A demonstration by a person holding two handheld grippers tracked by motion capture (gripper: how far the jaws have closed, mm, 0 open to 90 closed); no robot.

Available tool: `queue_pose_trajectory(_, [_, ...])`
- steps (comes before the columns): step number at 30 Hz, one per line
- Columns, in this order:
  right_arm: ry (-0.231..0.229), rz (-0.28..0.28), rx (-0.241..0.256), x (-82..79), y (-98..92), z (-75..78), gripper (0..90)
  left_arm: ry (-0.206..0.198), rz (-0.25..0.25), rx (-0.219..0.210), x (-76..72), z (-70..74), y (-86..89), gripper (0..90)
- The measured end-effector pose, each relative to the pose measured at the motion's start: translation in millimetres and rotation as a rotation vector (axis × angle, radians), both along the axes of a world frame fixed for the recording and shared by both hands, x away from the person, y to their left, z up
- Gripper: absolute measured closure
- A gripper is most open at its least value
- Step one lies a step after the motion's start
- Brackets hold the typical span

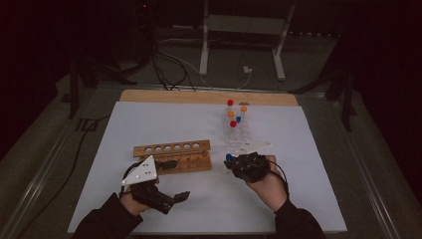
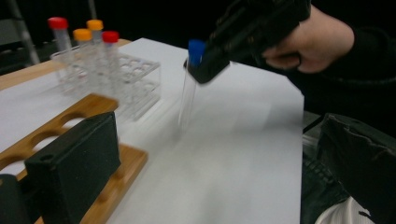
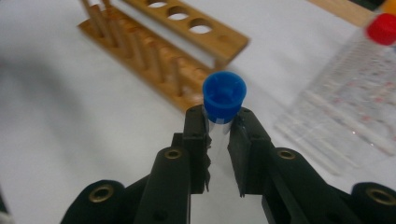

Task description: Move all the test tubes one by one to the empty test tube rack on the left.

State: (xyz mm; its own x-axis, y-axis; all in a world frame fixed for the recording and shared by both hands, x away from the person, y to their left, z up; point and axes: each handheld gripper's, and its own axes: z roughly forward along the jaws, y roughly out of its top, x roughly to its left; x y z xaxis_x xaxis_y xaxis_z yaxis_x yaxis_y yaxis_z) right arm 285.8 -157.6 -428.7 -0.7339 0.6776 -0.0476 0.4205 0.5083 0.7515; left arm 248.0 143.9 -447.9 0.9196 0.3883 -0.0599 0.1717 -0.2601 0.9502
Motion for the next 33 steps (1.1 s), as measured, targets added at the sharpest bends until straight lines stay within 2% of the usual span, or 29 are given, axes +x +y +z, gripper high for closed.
queue_pose_trajectory(6, [-0.001,0.053,0.0,-12.9,8.0,-5.0,76.5,-0.009,-0.015,-0.002,8.6,7.6,-19.2,1.4])
queue_pose_trajectory(14, [0.019,0.083,0.004,-16.9,12.7,-9.3,76.6,-0.02,-0.031,0.005,21.0,16.1,-41.6,8.0])
queue_pose_trajectory(19, [0.02,0.093,0.008,-19.0,14.6,-8.5,76.6,-0.025,-0.036,0.014,26.5,16.7,-53.5,16.6])
queue_pose_trajectory(23, [0.02,0.097,0.013,-19.7,15.0,-7.5,76.6,-0.033,-0.051,0.037,30.3,15.4,-66.3,25.1])
queue_pose_trajectory(29, [0.015,0.104,0.018,-20.7,14.7,-6.2,76.5,-0.041,-0.045,0.045,37.4,10.1,-77.8,43.0])
queue_pose_trajectory(33, [0.018,0.104,0.021,-20.6,14.4,-5.5,76.6,-0.045,-0.048,0.066,40.5,7.1,-81.0,54.2])
